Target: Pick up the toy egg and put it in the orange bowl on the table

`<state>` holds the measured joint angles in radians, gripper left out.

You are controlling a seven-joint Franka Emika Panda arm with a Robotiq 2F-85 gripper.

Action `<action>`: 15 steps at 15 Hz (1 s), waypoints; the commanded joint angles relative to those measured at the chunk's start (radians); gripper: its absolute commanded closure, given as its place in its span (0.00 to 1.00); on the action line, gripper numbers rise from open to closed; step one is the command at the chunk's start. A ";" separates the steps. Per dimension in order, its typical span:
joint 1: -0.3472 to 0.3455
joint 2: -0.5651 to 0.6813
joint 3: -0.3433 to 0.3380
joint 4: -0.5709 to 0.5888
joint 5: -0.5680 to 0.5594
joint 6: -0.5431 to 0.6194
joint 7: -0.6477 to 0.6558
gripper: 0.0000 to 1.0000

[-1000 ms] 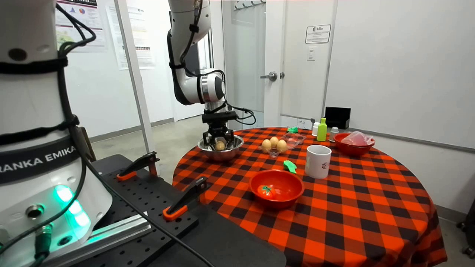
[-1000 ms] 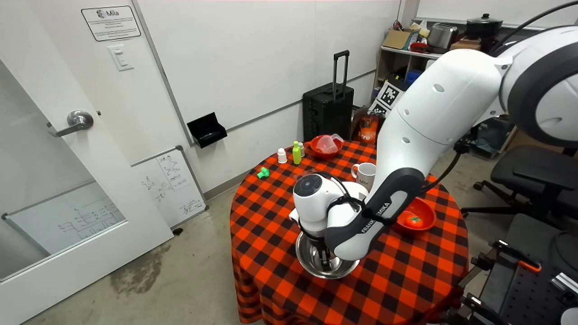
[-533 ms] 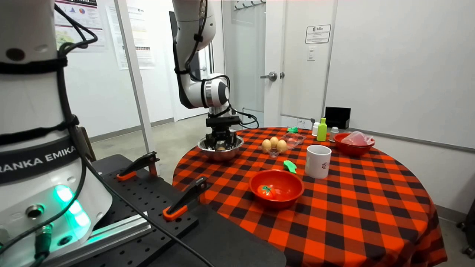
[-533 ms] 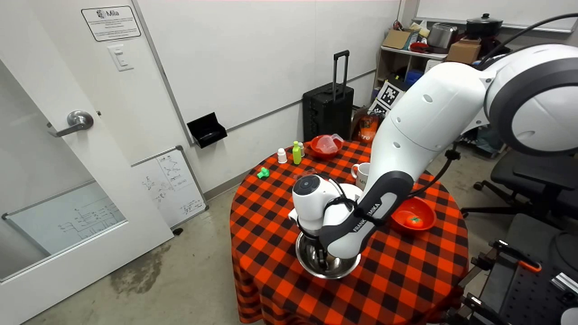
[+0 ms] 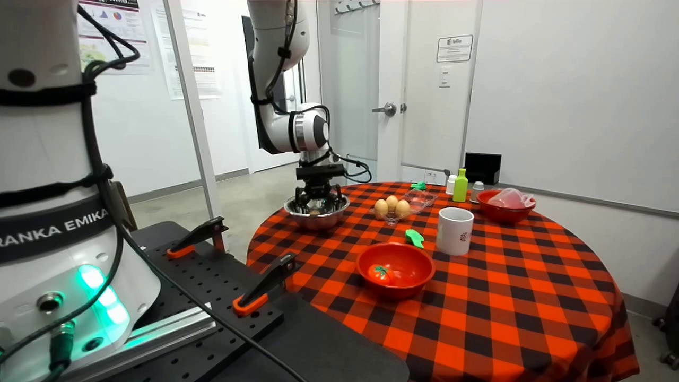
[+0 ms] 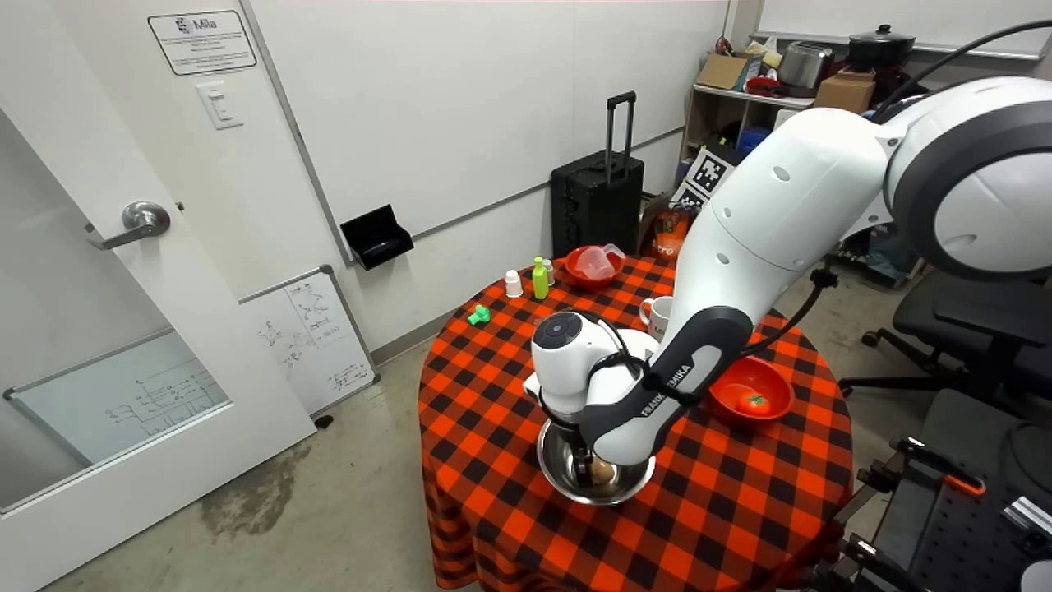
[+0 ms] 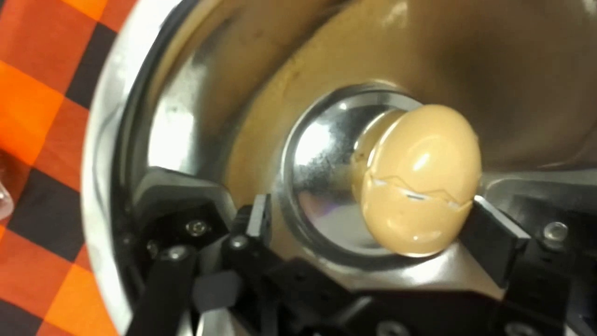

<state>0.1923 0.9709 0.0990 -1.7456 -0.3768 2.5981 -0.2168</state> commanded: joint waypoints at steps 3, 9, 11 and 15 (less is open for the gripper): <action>0.023 -0.095 -0.034 -0.089 0.000 0.067 0.030 0.00; 0.101 -0.241 -0.142 -0.257 -0.046 0.200 0.150 0.00; 0.137 -0.292 -0.189 -0.325 -0.062 0.247 0.202 0.00; 0.139 -0.281 -0.200 -0.319 -0.045 0.252 0.206 0.00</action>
<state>0.3325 0.6896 -0.1024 -2.0667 -0.4243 2.8528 -0.0077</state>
